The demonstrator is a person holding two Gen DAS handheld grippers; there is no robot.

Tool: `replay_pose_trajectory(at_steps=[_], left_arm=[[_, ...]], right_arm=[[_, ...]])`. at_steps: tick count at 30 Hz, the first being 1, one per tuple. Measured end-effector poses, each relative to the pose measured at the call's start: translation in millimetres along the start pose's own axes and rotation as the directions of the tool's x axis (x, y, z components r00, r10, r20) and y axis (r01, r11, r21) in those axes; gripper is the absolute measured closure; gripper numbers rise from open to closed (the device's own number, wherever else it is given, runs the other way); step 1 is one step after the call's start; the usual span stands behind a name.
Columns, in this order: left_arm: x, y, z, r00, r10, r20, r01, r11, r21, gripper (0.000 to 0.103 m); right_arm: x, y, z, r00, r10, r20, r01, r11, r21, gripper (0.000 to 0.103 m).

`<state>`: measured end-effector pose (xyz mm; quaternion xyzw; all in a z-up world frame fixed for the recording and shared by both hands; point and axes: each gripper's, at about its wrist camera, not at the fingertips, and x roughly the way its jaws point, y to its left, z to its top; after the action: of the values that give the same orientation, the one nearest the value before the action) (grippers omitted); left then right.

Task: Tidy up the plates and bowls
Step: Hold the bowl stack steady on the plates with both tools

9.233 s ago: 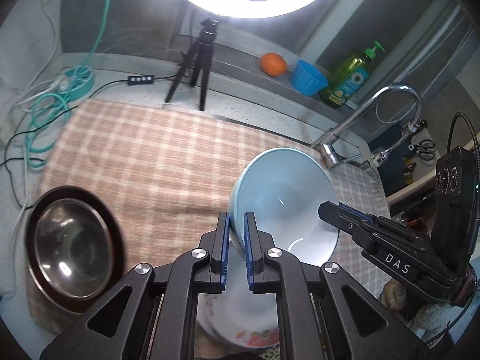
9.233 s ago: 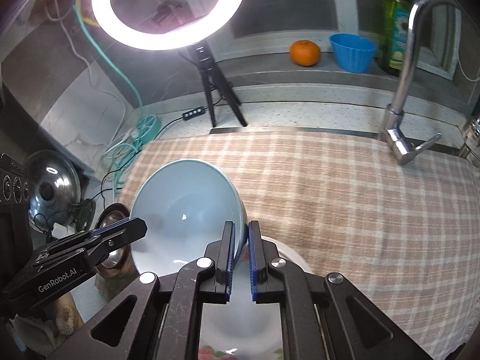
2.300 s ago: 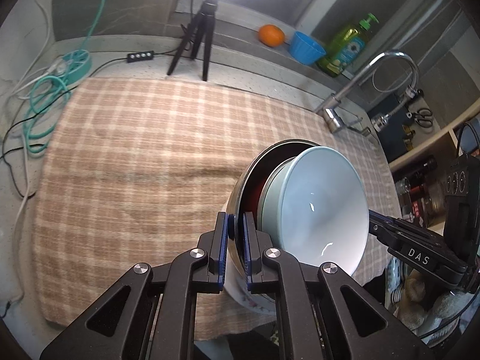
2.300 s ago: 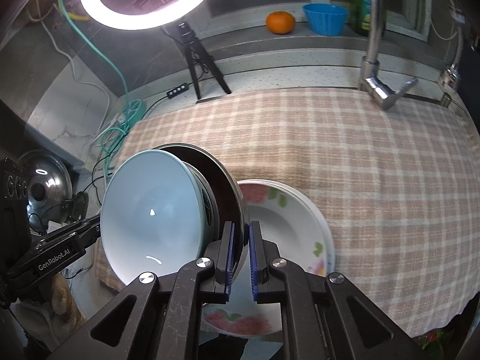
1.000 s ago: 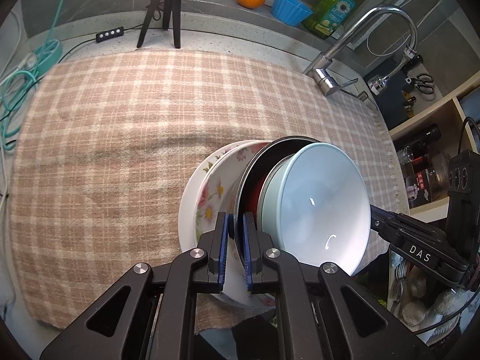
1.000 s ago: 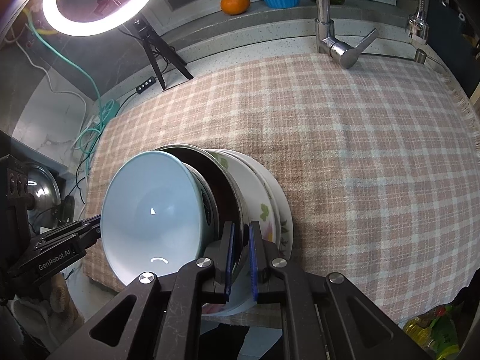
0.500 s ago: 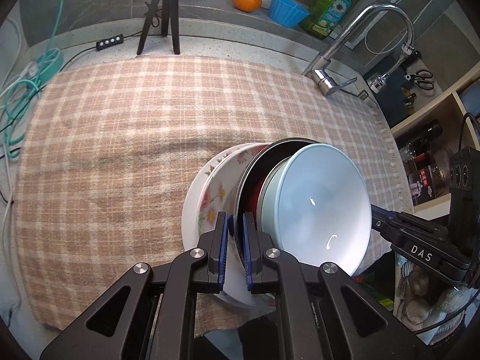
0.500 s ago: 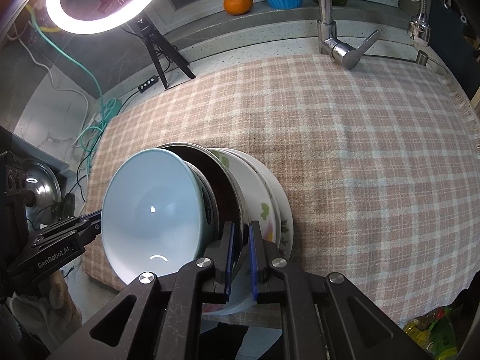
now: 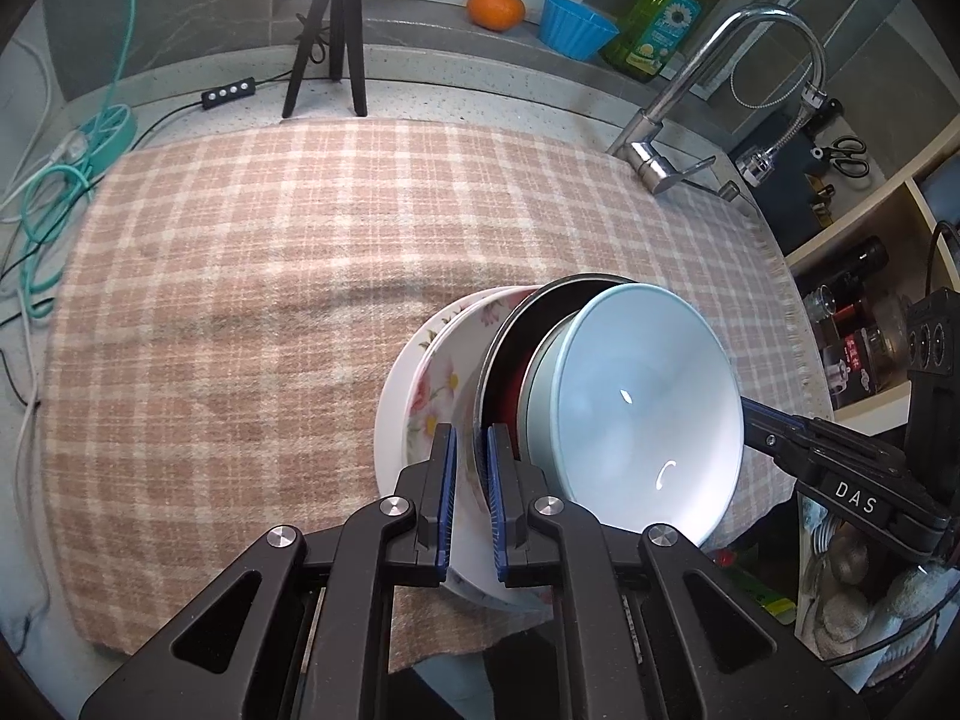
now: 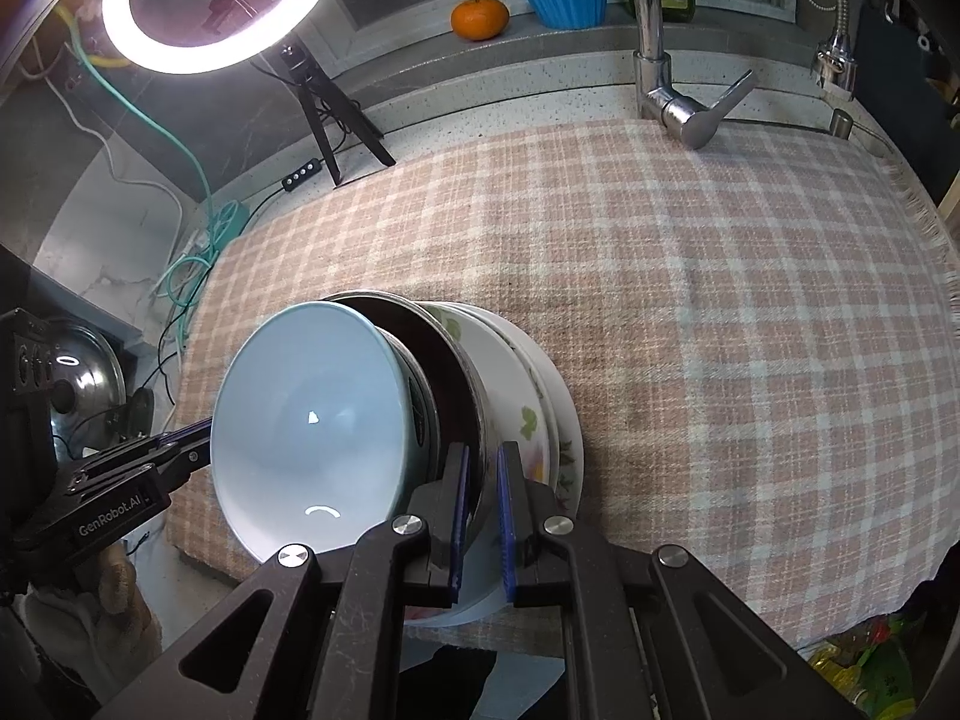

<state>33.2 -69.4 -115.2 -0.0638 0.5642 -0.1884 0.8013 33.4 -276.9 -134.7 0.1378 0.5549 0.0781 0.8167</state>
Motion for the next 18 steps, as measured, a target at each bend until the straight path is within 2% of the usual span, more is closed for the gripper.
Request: replay_pose_trajectory(at_steps=[6, 13, 18], left_arm=[[-2, 0, 0, 1.000, 0.004, 0.002, -0.004, 1.000, -0.003, 0.093], [-7, -2, 0, 1.000, 0.020, 0.020, -0.020, 1.000, -0.002, 0.093], [-11, -1, -1, 0.999, 0.029, 0.036, -0.029, 1.000, -0.006, 0.093]], right_arm=[[-3, -2, -1, 1.000, 0.007, 0.010, -0.007, 1.000, 0.003, 0.094], [-9, 2, -5, 0.999, -0.022, 0.041, 0.024, 0.999, -0.030, 0.094], [-16, 1, -6, 0.998, -0.031, 0.063, 0.034, 0.999, -0.040, 0.091]])
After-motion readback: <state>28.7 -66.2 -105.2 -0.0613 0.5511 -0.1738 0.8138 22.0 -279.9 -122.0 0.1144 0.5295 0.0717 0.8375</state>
